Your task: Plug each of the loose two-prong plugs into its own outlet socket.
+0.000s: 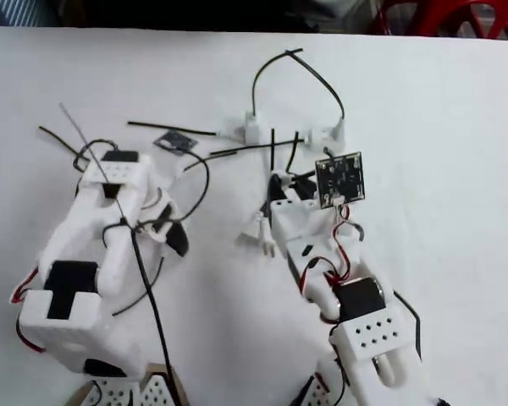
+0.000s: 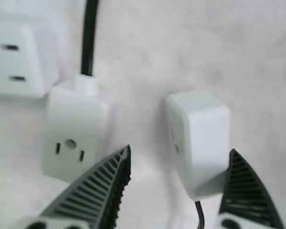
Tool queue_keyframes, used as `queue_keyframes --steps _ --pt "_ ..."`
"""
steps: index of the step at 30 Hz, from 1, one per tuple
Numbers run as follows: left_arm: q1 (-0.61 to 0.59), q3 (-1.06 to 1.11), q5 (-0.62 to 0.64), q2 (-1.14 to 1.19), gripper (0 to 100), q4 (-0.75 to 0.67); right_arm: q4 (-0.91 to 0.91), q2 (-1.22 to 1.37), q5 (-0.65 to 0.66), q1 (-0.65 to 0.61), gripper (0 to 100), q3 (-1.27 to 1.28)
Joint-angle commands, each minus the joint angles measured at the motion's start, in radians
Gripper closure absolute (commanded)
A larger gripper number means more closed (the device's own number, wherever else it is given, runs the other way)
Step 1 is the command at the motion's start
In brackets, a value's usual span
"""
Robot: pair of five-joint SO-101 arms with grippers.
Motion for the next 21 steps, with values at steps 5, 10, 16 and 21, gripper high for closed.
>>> queue_keyframes --steps 5,10,16,21 --pt "-0.088 -0.121 -0.011 -0.001 69 0.008 -0.019 -0.019 0.002 0.007 98.1 -0.009" --pt "-0.137 -0.130 -0.075 0.001 69 0.003 -0.019 -0.019 0.002 0.007 98.1 -0.009" --pt "-0.191 -0.130 -0.118 -0.005 69 -0.017 -0.019 -0.019 0.002 0.007 98.1 -0.009" --pt "-0.191 -0.157 -0.123 -0.007 70 -0.009 -0.019 -0.019 0.002 0.007 98.1 -0.009"
